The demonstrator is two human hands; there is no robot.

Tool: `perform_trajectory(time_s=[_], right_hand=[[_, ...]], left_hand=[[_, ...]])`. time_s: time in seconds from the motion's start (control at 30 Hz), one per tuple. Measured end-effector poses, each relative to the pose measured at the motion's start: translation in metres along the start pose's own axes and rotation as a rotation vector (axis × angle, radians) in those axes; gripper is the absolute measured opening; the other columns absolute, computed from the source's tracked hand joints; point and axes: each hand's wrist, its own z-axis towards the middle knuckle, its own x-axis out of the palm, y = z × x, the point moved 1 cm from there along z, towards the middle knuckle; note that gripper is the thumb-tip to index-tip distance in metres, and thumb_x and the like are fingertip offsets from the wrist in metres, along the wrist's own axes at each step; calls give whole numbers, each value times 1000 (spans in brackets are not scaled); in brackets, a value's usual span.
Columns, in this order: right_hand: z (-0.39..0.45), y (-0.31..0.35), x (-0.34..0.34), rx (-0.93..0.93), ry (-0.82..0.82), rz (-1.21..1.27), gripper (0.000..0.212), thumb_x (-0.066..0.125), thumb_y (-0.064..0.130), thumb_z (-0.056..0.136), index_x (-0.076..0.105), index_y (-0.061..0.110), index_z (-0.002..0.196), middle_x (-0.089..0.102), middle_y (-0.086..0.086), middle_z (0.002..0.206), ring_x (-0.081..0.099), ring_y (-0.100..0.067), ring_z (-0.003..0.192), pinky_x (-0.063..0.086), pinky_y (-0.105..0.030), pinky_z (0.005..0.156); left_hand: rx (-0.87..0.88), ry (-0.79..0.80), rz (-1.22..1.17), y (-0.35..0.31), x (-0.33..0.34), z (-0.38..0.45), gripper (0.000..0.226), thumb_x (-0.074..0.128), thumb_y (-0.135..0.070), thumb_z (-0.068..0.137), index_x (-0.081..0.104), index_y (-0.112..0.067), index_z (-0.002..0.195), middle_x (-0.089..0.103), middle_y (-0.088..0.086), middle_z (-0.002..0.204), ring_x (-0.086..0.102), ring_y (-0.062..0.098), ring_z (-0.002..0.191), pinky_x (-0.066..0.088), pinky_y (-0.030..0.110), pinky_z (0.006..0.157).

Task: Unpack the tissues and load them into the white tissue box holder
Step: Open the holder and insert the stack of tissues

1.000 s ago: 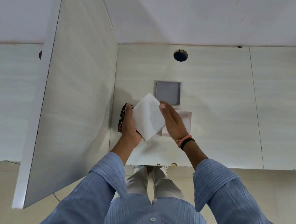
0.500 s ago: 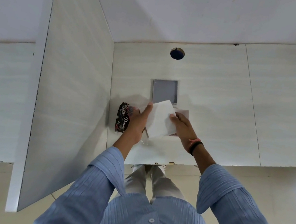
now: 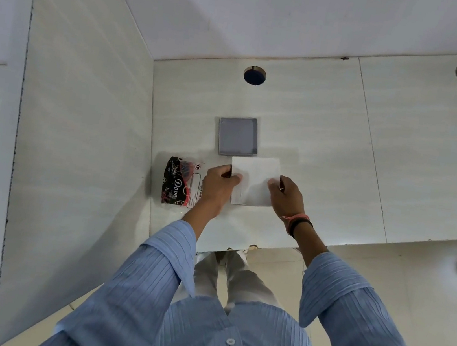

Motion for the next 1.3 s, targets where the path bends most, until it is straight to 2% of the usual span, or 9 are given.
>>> perform_trajectory(time_s=[0.3,0.47,0.67,0.8,0.87,0.97,1.07,1.2,1.3], right_hand=[[16,-17,7,55,41,-40,45,47,36,96,66,-1,114,64,-26,115,62,-41,101,53,-40,83],[29,-37,12,31,68,-126,64,36,49,82,63,4,119,62,-25,119,59,-44,108,52,-53,97],[12,-11,6,-5,151,-266,38,44,23,103,54,-1,130,56,-28,128,52,-45,118,42,-51,105],[14,-9,4,-7,172,-324,42,44,28,104,52,0,134,55,-28,134,49,-46,125,42,-49,106],[11,-5,-1,-73,100,-356,46,45,27,104,47,0,141,52,-26,141,46,-46,129,40,-50,106],[4,4,-9,-312,-33,-421,44,50,17,102,48,2,143,55,-20,143,47,-40,130,45,-53,107],[3,7,-8,-483,-9,-566,37,57,10,96,60,5,132,63,-15,135,52,-37,126,49,-52,101],[8,4,-1,-474,81,-755,39,59,11,94,63,9,132,57,-12,144,46,-38,133,45,-52,102],[10,1,0,-465,76,-794,41,59,10,92,63,12,133,55,-11,147,45,-39,134,42,-53,100]], left_hand=[[9,-9,94,13,4,11,22,68,-9,92,75,-7,113,77,7,107,68,18,91,51,12,63],[12,-23,132,13,5,10,24,67,-8,92,75,-8,115,75,5,103,70,21,92,52,20,69],[-9,-48,156,14,2,10,24,68,-7,90,76,-8,113,76,8,106,71,26,98,55,28,83],[-8,-38,203,12,0,11,23,68,-9,90,75,-6,112,76,10,107,70,25,97,56,29,82],[67,-44,298,7,0,9,27,68,-15,89,71,-7,115,71,9,110,68,24,100,54,28,84],[325,-106,578,3,1,5,35,64,-11,90,65,-5,125,58,14,123,58,28,115,51,39,97],[566,-110,806,-3,7,-4,30,62,0,88,67,-2,117,57,15,122,55,33,116,55,43,89],[658,-73,1037,-2,15,-6,23,70,5,80,70,-4,102,60,14,112,57,33,105,58,44,78],[666,-23,1222,1,19,-4,24,73,-7,84,73,-5,108,62,12,115,55,31,109,54,40,88]])
